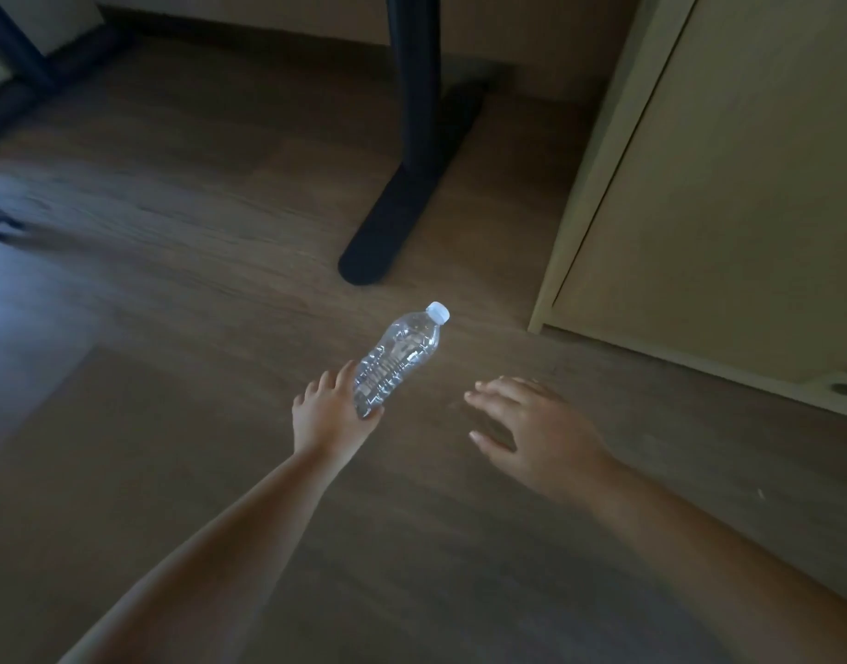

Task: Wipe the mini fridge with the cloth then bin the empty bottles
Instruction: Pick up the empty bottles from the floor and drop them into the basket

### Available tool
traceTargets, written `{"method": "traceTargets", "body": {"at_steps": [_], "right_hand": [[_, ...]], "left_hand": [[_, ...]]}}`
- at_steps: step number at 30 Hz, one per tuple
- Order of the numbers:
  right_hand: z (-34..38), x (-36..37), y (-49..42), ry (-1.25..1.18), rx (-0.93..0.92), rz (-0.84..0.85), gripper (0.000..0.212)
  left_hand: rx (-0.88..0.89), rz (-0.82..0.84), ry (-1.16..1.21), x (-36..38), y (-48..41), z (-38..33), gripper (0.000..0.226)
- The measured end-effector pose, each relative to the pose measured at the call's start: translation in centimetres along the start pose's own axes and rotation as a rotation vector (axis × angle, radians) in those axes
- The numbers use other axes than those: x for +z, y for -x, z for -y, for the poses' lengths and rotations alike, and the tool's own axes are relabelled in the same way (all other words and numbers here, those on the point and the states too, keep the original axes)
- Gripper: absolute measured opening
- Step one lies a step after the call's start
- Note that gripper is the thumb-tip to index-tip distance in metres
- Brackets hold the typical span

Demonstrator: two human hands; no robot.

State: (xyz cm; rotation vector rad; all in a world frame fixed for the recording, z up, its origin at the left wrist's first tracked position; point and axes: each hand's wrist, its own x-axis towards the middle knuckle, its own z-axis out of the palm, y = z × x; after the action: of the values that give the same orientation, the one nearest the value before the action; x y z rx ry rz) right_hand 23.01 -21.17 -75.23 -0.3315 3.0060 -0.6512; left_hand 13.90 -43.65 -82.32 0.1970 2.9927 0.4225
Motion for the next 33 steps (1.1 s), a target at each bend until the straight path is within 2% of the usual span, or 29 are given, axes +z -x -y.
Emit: {"method": "traceTargets", "body": {"at_steps": [8, 13, 18, 23, 30, 33], "right_hand": [[-3.6, -1.2, 5.3, -0.008, 0.099, -0.077, 0.045], [-6.9, -2.8, 11.4, 0.028, 0.19, -0.094, 0.049], [-9.9, -4.6, 20.0, 0.085, 0.368, -0.188, 0.047], [-12.5, -5.2, 29.5, 0.102, 0.546, -0.268, 0.049], [-14.2, -5.7, 40.7, 0.149, 0.738, -0.192, 0.06], [-14.2, -5.3, 43.7, 0.156, 0.759, -0.144, 0.063]], "left_hand": [[0.082, -0.055, 0.239, -0.2, 4.3, -4.7, 0.059], [0.156, 0.002, 0.348, -0.3, 7.7, -9.1, 0.056], [0.44, 0.09, 0.243, 0.9, 10.5, -15.7, 0.062], [0.604, 0.207, 0.25, 3.1, 13.5, -23.1, 0.065], [0.707, 0.313, 0.329, 5.6, 17.4, -29.2, 0.064], [0.739, 0.333, 0.323, 6.4, 18.3, -29.9, 0.064]]}}
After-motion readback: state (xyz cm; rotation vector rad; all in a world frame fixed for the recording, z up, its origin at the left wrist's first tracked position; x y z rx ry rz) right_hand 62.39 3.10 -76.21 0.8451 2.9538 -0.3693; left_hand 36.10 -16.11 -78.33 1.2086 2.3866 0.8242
